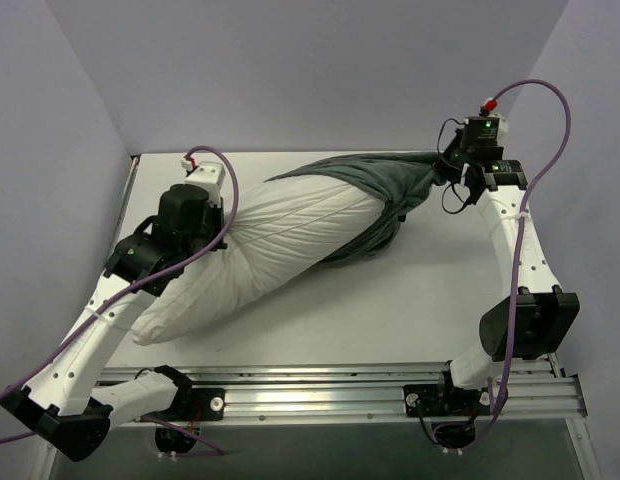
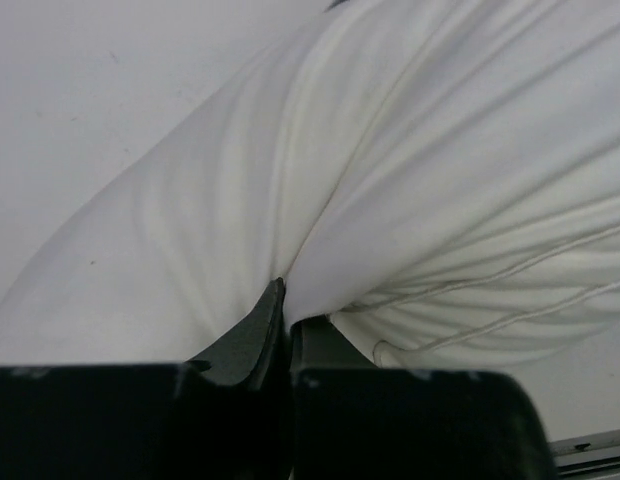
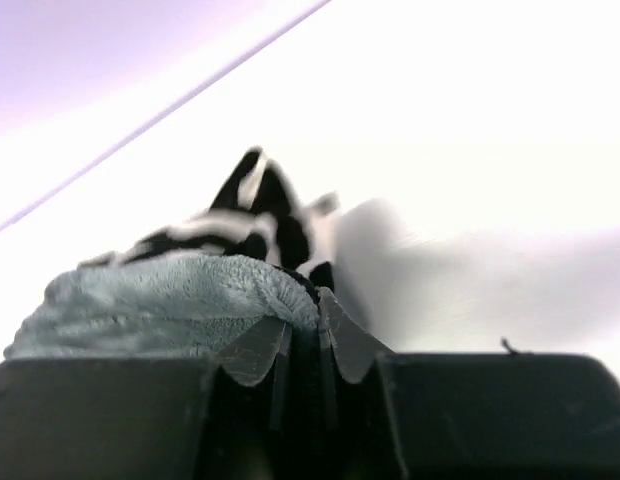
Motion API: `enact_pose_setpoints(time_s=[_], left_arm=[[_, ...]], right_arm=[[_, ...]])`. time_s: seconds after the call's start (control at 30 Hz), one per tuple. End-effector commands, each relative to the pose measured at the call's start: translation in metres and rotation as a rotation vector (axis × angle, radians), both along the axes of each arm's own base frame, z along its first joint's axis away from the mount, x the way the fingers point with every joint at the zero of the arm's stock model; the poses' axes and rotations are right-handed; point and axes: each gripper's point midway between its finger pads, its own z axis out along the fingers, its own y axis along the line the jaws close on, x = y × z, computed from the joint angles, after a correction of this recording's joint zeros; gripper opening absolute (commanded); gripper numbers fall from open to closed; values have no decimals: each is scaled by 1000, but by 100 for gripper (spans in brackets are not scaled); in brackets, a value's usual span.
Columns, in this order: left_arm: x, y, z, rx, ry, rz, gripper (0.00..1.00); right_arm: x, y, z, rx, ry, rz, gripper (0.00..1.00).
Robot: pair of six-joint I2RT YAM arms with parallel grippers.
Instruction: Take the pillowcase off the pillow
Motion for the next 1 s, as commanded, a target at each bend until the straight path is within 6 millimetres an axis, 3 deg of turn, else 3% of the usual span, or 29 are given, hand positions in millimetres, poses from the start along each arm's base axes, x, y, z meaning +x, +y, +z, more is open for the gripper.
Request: enact_pose_setpoints(time_s=[0.0, 0.1, 0.3, 0.37, 0.43, 0.6, 0.7, 0.87, 0.97], left_arm=[[-32, 129, 29, 263, -39, 372, 2], [-31, 135, 23, 279, -11, 382, 2], [-18, 85, 23, 86, -55, 173, 2], [-15, 81, 24, 76, -61, 153, 2], [-13, 80, 35, 59, -84, 158, 2], [-10, 85, 63, 25, -162, 199, 2], [-11, 91, 80, -7, -216, 227, 2], [-8, 109, 97, -60, -280, 310, 2], [0, 122, 98, -70, -278, 364, 2]], right_arm=[[-13, -164, 55, -274, -114, -558, 0], [-16, -168, 64, -275, -129, -547, 0], [1, -136, 73, -207, -176, -350, 0], [4, -136, 81, -210, -187, -342, 0], [6, -143, 79, -235, -153, -363, 0], [5, -166, 116, -286, -197, -448, 0], [-4, -184, 125, -314, -186, -497, 0], [-16, -208, 124, -319, -170, -550, 0], [-22, -218, 125, -311, -171, -565, 0]])
